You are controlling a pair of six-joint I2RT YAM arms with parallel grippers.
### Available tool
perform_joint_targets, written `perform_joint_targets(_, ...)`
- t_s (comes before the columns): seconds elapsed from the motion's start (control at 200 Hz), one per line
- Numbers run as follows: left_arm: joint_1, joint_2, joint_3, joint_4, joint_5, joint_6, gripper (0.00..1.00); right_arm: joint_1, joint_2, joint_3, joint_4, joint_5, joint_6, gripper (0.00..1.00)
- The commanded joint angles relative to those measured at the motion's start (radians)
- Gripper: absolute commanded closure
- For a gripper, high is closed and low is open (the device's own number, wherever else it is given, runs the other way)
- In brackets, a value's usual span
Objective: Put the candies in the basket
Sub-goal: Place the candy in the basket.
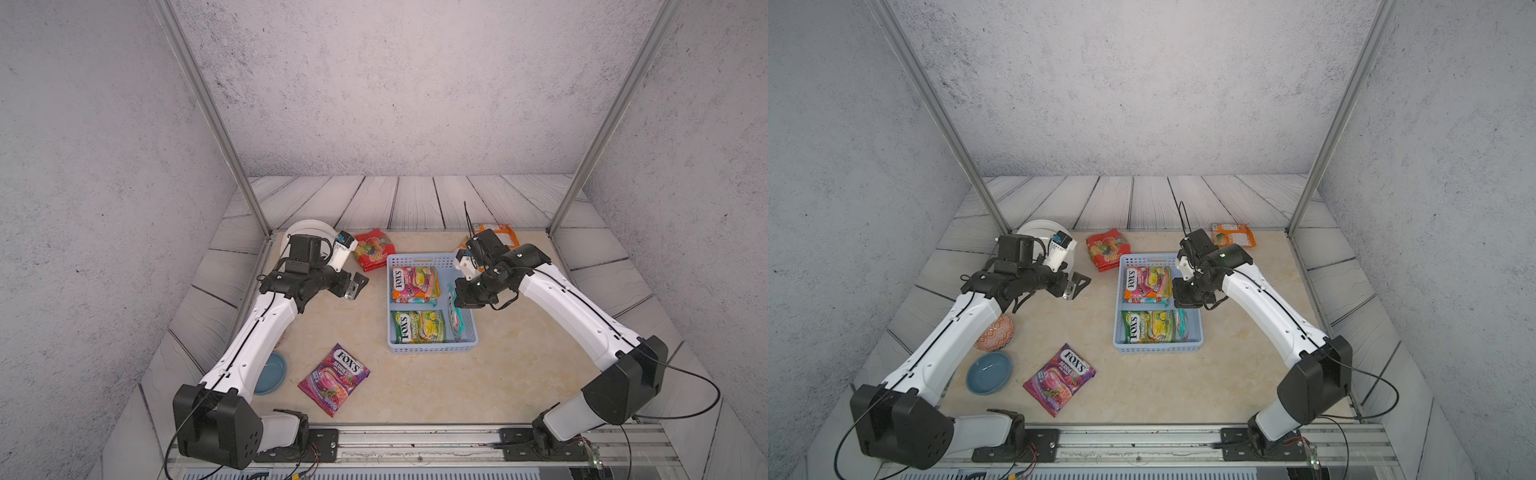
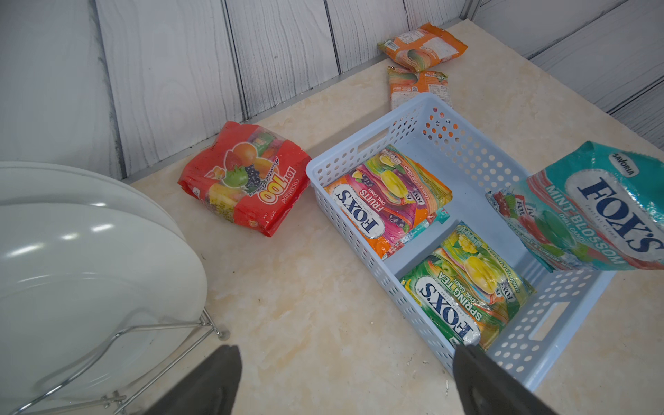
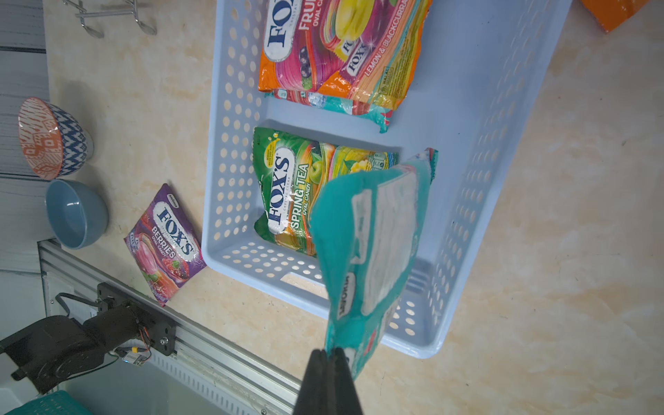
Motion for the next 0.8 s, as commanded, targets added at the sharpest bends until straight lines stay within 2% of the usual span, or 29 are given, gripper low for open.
perform_joint_targets(0.0,0.003,-0.008,-0.014,0.018,0.005,0.012,0.02,0.005,0.017,0.000,0.000,0.031,0.010,1.00)
perform_joint_targets(0.085,0.003,-0.008,0.000,0.007,0.015,0.004,0.02,0.005,0.024,0.001,-0.003,0.057,0.023,1.00)
perform_joint_targets(0.46,0.004,-0.011,-0.002,0.006,0.004,0.009,0.02,0.019,0.075,-0.037,0.104,-0.014,0.111,1.00)
perform_joint_targets(0.796,0.004,-0.012,-0.016,0.023,0.016,0.009,0.02,0.062,0.142,0.030,0.119,-0.033,0.125,1.00)
